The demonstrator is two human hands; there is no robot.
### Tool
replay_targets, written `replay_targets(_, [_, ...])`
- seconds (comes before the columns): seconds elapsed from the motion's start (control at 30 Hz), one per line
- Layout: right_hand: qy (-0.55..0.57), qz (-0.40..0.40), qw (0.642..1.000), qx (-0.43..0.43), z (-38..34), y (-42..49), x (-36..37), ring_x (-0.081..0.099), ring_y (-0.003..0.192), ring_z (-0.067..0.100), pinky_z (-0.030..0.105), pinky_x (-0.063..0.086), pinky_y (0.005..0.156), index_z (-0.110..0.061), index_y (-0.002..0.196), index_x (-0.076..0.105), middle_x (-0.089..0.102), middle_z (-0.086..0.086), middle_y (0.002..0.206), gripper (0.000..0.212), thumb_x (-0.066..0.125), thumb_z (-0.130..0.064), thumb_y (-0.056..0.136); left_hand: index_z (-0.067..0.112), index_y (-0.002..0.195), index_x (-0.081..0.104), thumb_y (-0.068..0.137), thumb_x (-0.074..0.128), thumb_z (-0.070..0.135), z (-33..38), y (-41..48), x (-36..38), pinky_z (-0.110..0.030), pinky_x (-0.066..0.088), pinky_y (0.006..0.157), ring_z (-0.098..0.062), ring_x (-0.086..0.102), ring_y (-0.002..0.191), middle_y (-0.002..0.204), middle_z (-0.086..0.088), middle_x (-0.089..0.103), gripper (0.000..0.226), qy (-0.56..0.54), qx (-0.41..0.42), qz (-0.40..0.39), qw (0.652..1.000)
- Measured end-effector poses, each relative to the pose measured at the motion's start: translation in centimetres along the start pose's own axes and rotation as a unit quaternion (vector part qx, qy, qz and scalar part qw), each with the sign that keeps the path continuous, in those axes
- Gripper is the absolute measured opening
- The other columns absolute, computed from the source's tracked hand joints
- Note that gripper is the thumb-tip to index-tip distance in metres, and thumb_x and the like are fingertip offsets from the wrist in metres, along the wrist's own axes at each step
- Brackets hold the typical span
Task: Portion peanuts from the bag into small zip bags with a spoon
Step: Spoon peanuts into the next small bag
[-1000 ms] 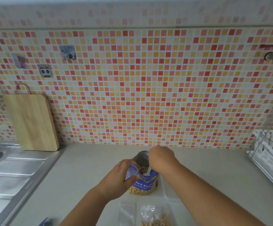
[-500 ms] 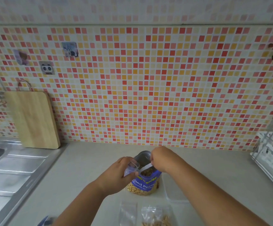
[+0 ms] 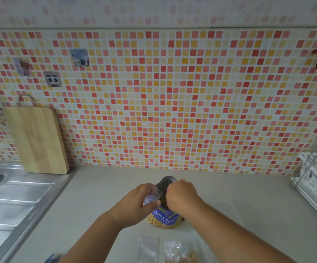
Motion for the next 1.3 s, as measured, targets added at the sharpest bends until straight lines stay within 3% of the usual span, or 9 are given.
replay_targets(0.3, [0.118,0.008,0.988,0.101,3.0,1.2,1.6,0.054,0.113,0.022,0.030,0.035,0.093,-0.016,0.126,0.054,0.060,0.003,0.122,0.050,0.061,-0.044,0.086,0.032,0.120,0.049,0.090,0.051,0.048,-0.2,0.1,0.2,-0.013,0.042,0.087,-0.003,0.052,0.103,0.121,0.013,0.054,0.033,0.012,-0.026,-0.014,1.000])
replay_targets(0.53, [0.236,0.026,0.966,0.102,6.8,1.9,2.2,0.055,0.081,0.020,0.028,0.044,0.073,-0.012,0.100,0.067,0.055,0.001,0.085,0.025,0.045,-0.017,0.090,0.033,0.114,0.050,0.092,0.049,0.045,0.0,0.1,-0.9,-0.012,0.044,0.082,-0.001,0.054,0.099,0.117,0.014,0.056,0.025,-0.018,-0.042,0.014,0.999])
replay_targets(0.6, [0.176,-0.019,0.980,0.089,7.5,2.4,2.6,0.047,0.062,0.015,0.023,0.040,0.060,-0.012,0.097,0.068,0.049,-0.001,0.070,0.025,0.045,-0.011,0.087,0.031,0.114,0.050,0.092,0.050,0.043,-0.2,0.1,-2.0,-0.011,0.042,0.078,-0.002,0.055,0.097,0.115,0.012,0.058,0.025,-0.033,-0.062,0.056,0.996])
replay_targets(0.67, [0.104,-0.067,0.989,0.080,7.9,2.4,2.6,0.045,0.062,0.015,0.024,0.037,0.062,-0.011,0.108,0.066,0.040,-0.002,0.064,0.029,0.045,-0.008,0.089,0.030,0.116,0.051,0.091,0.051,0.043,-0.5,0.2,-2.7,-0.014,0.042,0.076,-0.005,0.055,0.094,0.112,0.011,0.057,0.028,-0.024,-0.079,0.079,0.993])
replay_targets(0.87, [0.075,-0.180,0.977,0.091,9.4,1.6,2.5,0.043,0.092,0.020,0.027,0.035,0.081,-0.014,0.133,0.050,0.045,0.002,0.083,0.039,0.043,-0.012,0.095,0.032,0.123,0.048,0.086,0.054,0.052,0.1,0.3,-2.6,-0.021,0.045,0.084,-0.009,0.054,0.100,0.121,0.010,0.057,0.042,0.073,-0.078,0.061,0.992])
replay_targets(1.03, [0.052,-0.163,0.981,0.091,10.7,1.0,-0.1,0.043,0.098,0.018,0.026,0.040,0.089,-0.018,0.140,0.042,0.050,0.001,0.117,0.044,0.040,-0.011,0.096,0.032,0.127,0.045,0.085,0.054,0.053,1.4,1.0,-1.8,-0.029,0.040,0.097,-0.013,0.050,0.116,0.130,0.010,0.055,0.048,0.147,-0.068,0.042,0.986])
replay_targets(1.13, [0.055,-0.136,0.984,0.102,10.9,0.3,-2.0,0.047,0.119,0.017,0.027,0.038,0.103,-0.021,0.142,0.040,0.045,0.001,0.143,0.048,0.041,-0.009,0.096,0.032,0.128,0.043,0.085,0.052,0.055,1.9,1.7,-1.5,-0.031,0.039,0.098,-0.015,0.050,0.116,0.130,0.010,0.054,0.049,0.184,-0.067,0.034,0.980])
replay_targets(1.2, [0.058,-0.108,0.988,0.094,10.4,0.6,-3.0,0.050,0.118,0.019,0.028,0.041,0.097,-0.021,0.140,0.045,0.048,0.001,0.139,0.047,0.044,-0.010,0.094,0.032,0.128,0.043,0.086,0.050,0.055,2.1,2.1,-1.2,-0.032,0.039,0.098,-0.016,0.050,0.116,0.130,0.009,0.054,0.049,0.196,-0.061,0.030,0.978])
replay_targets(1.3, [0.099,-0.025,0.992,0.071,9.2,0.7,-4.3,0.055,0.086,0.019,0.029,0.045,0.074,-0.015,0.126,0.058,0.060,0.003,0.098,0.037,0.047,-0.013,0.091,0.028,0.129,0.042,0.088,0.048,0.053,2.7,2.7,-0.7,-0.032,0.039,0.096,-0.017,0.050,0.114,0.129,0.007,0.055,0.049,0.205,-0.049,0.030,0.977])
Point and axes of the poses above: each hand's wrist, its own y-axis towards the middle knuckle, its own x-axis out of the palm, z = x × y, the point moved 8 cm from there along y, towards the middle knuckle
